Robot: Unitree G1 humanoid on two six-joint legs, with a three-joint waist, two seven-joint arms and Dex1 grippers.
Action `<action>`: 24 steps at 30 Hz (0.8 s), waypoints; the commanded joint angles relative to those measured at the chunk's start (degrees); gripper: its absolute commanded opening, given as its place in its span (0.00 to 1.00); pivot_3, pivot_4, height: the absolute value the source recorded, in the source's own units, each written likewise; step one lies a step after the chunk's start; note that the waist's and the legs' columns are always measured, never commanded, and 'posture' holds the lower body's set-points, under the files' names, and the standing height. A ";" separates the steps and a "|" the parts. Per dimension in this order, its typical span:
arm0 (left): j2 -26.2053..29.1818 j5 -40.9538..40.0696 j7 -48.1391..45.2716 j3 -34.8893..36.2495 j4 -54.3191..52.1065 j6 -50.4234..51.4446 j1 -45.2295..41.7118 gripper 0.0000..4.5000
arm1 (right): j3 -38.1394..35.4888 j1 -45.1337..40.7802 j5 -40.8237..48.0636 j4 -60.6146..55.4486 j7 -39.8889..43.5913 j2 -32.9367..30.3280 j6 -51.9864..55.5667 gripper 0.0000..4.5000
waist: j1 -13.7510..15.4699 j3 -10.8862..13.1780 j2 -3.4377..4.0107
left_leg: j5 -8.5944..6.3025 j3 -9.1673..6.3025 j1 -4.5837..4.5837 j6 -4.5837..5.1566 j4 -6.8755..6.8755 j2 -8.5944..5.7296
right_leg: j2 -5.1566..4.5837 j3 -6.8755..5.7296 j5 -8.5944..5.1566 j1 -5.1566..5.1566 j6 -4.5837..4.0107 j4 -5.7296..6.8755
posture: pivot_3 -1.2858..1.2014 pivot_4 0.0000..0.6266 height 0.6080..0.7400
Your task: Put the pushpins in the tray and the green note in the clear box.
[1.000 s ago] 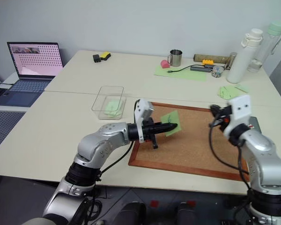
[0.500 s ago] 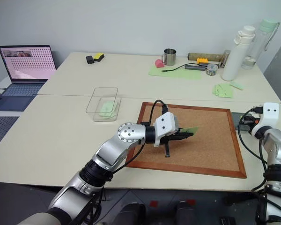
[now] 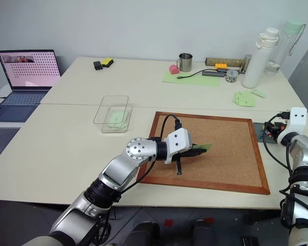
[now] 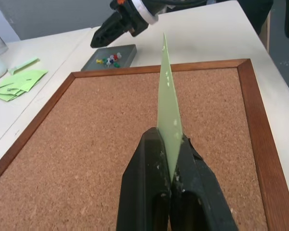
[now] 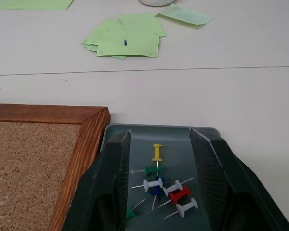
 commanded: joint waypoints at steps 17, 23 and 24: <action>10.48 -0.34 19.98 30.65 3.77 11.33 -4.86 0.00 | 9.74 25.91 24.46 -81.50 2.09 9.96 20.89 0.45 | -0.09 0.08 0.13 | 0.00 -0.40 0.02 -0.02 0.06 0.22 | 0.25 -0.24 -0.04 -0.02 0.06 0.22 | 0.52 0.24 1.00; 13.15 4.46 28.62 32.92 11.47 9.59 -4.81 0.00 | 14.49 22.78 26.23 -87.14 -2.35 12.73 24.54 0.45 | 0.91 0.17 -0.08 | 0.00 -0.36 -0.02 -0.02 0.14 -0.02 | -0.05 -0.29 0.03 0.03 0.06 0.10 | 0.52 0.24 1.00; 13.10 5.17 29.97 32.92 12.68 9.34 -4.72 0.00 | 14.85 22.64 26.06 -87.08 -2.61 12.83 24.55 0.45 | 1.21 0.21 -0.14 | 0.00 -0.36 -0.02 -0.02 0.14 -0.02 | -0.06 -0.30 0.04 0.03 0.05 0.08 | 0.52 0.24 1.00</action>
